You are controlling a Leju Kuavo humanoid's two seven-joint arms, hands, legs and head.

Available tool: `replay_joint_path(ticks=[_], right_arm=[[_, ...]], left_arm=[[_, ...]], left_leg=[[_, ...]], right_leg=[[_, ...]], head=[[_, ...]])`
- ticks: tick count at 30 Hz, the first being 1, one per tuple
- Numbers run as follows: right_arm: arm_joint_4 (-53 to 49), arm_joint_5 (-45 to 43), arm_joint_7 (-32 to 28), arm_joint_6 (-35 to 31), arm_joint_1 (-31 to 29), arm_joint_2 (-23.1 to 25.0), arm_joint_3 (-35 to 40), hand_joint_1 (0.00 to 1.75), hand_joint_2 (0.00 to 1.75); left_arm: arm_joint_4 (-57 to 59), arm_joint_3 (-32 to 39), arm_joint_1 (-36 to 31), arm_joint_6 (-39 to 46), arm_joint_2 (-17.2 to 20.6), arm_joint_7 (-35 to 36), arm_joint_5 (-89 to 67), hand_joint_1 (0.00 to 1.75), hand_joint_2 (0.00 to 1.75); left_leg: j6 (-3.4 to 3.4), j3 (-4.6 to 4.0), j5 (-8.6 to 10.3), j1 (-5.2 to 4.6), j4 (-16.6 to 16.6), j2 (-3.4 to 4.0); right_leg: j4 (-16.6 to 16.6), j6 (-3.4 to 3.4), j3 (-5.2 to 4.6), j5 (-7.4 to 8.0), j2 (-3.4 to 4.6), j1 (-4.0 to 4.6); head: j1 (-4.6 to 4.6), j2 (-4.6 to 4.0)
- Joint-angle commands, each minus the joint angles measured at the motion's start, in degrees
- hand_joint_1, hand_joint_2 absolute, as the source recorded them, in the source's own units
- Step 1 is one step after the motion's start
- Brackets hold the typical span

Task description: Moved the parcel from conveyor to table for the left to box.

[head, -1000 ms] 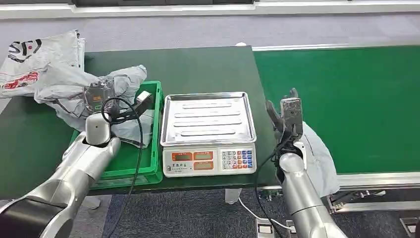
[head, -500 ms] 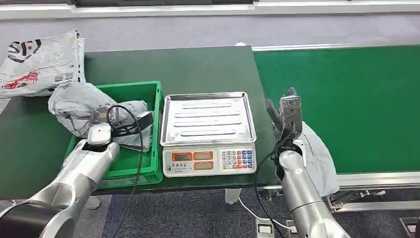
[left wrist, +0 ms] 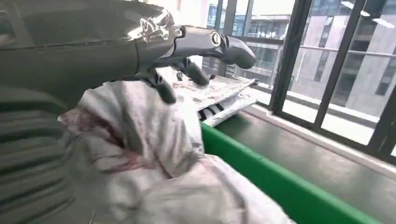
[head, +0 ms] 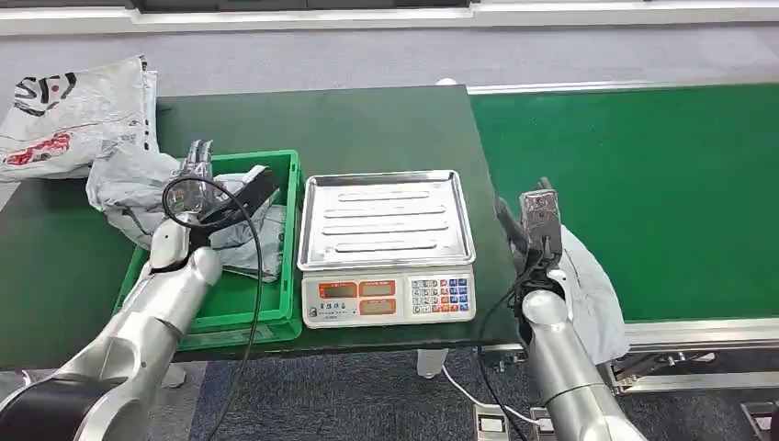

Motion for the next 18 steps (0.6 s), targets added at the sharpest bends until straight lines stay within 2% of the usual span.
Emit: replay_joint_path(ticks=[1,4,7,9,13,14,17,18], right_arm=[[-0.35,0.49,0.35,0.36,0.11,-0.69,-2.24,0.0,1.75],[-0.45,0.42,0.13,0.07,0.54,-0.64,-2.01,0.0,1.75],[-0.91,-0.17,-0.52,-0.37,1.61,-0.92,-1.88,0.0,1.75],[-1.9,-0.67,-0.85,-0.76,3.21,-1.19,-1.97,0.0,1.75],[-2.23,-1.08,-1.11,-0.89,4.29,-1.78,-2.39,0.0,1.75],[-1.63,-1.08,-1.03,-0.73,3.87,-1.91,-2.48,0.0,1.75],[1.05,-0.44,-0.93,-0.51,2.06,-2.4,-2.51,0.0,1.75],[3.24,1.85,-0.33,-2.03,0.8,-2.63,-1.89,0.0,1.75]], left_arm=[[-9.82,7.69,2.3,15.55,-1.32,-9.59,14.32,0.0,0.0],[-11.48,6.76,2.78,14.36,-0.62,-9.32,15.36,0.0,0.0],[-15.1,6.12,4.03,14.98,-1.24,-14.51,23.84,0.0,0.0],[-17.14,4.22,4.47,13.59,-1.34,-15.04,26.3,0.0,0.0],[-19.24,2.05,4.34,6.72,-2.18,-13.86,33.51,0.0,0.0],[-18.84,2.23,4.09,3.27,-2.43,-13.92,37.1,0.0,0.0],[-17.51,3.66,5.1,-15.76,-4.4,-16.95,55.74,0.0,0.0],[-17.05,3.17,6.69,-22.51,-4.99,-18.6,62.66,0.0,1.75]], left_leg=[[0.02,0.1,-0.02,0.01,-0.05,-0.02],[0.01,0.06,-0.02,0.0,-0.03,0.02],[0.0,0.16,-0.05,0.01,-0.07,0.0],[0.0,0.13,-0.04,0.01,-0.07,-0.04],[0.02,0.08,-0.03,0.01,-0.04,-0.15],[0.03,0.12,-0.05,0.03,-0.06,-0.11],[0.03,0.11,-0.01,-0.02,-0.07,-0.1],[0.05,0.17,-0.02,0.01,-0.1,-0.1]], right_leg=[[-0.07,0.0,0.12,-0.03,-0.03,0.02],[-0.04,0.0,0.05,-0.02,0.04,0.04],[-0.07,0.0,0.14,-0.04,0.02,0.07],[-0.09,0.0,0.14,-0.04,-0.03,0.08],[-0.08,0.03,0.13,-0.07,-0.17,0.09],[-0.13,0.03,0.19,-0.06,-0.13,0.11],[-0.11,0.03,0.14,-0.03,-0.11,0.01],[-0.16,0.04,0.22,-0.03,-0.12,0.03]], head=[[0.0,0.0],[0.0,0.0],[0.0,0.0],[0.0,0.0],[0.0,-0.02],[0.0,0.0],[0.0,0.0],[0.0,0.0]])
